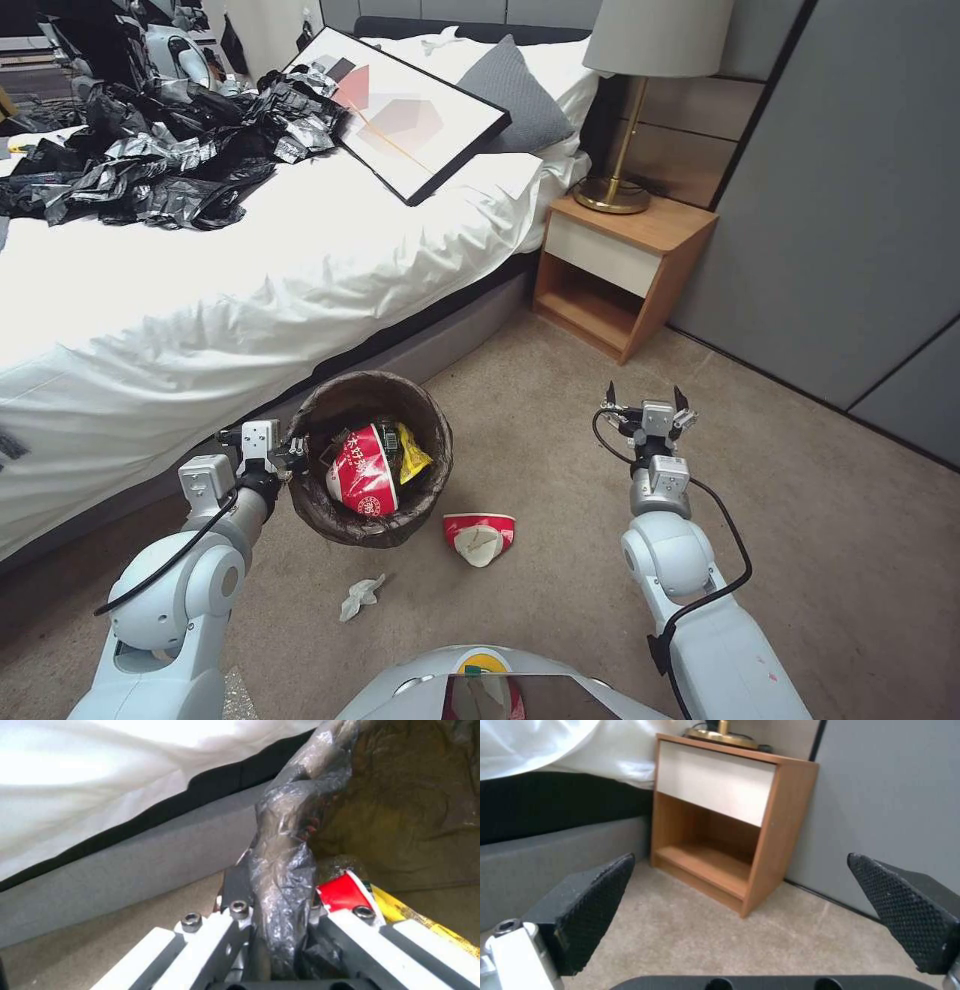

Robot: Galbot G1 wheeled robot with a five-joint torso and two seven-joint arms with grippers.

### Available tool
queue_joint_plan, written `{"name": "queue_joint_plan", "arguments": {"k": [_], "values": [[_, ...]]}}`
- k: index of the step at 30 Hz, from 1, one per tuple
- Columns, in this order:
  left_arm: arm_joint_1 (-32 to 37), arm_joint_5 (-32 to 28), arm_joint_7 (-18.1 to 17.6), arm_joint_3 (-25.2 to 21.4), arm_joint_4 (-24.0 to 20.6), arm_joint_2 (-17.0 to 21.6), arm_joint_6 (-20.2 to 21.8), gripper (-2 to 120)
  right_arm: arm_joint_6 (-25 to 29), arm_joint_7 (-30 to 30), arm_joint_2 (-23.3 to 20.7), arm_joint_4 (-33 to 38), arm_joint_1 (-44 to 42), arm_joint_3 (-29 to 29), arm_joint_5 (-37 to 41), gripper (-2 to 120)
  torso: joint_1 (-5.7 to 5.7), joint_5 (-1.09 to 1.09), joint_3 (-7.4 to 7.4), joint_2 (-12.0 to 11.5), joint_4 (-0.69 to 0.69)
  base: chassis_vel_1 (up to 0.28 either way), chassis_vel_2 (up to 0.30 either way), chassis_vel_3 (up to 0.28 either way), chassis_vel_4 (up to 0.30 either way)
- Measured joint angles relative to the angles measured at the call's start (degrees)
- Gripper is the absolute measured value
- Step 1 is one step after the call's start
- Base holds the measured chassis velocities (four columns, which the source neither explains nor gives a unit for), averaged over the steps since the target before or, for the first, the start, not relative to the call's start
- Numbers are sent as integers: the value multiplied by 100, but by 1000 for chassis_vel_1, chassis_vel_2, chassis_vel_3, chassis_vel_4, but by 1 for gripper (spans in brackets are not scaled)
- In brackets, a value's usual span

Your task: Pick up the trash bin, then pick up the garbage from the floor and place it into the trash bin.

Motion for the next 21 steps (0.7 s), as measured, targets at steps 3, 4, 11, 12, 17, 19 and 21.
{"name": "queue_joint_plan", "arguments": {"k": [3, 4, 11, 12, 17, 19, 21], "values": [[2, -8, -2, -5, -5, 8, 0, 0, 0, 0, 4, 0, 0, -15, 0, 100, 0, 0, 0, 0, 0, 36, 18, 18, 15], [3, -13, -3, -5, -11, 10, 0, 0, 1, -1, 5, -2, 0, -23, 0, 100, 0, 0, 0, 0, 0, 0, 0, 0, 0], [12, -31, -7, -6, -28, 17, 5, 0, 4, -1, 10, -13, 7, -49, -1, 100, 0, 0, 0, 0, -1, 14, 15, 13, 10], [12, -31, -6, -7, -30, 20, 6, 0, 3, -2, 9, -14, 7, -53, -4, 100, 0, 0, 0, 0, 0, 54, 50, 46, 50], [8, -27, -3, -8, -31, 22, 6, 0, -16, -2, 4, -21, 9, -57, -7, 100, 0, 0, 0, 0, 0, 50, 52, 51, 43], [7, -17, -3, -8, -30, 23, -1, 0, -41, -3, 1, -21, 10, -58, -9, 100, 0, 0, 0, 0, 0, 68, 46, 48, 46], [5, -1, 4, -5, -30, 23, -37, 0, -139, -2, -9, -16, 11, -63, -26, 100, 0, 0, 0, 0, 1, 0, 0, 0, 0]]}}
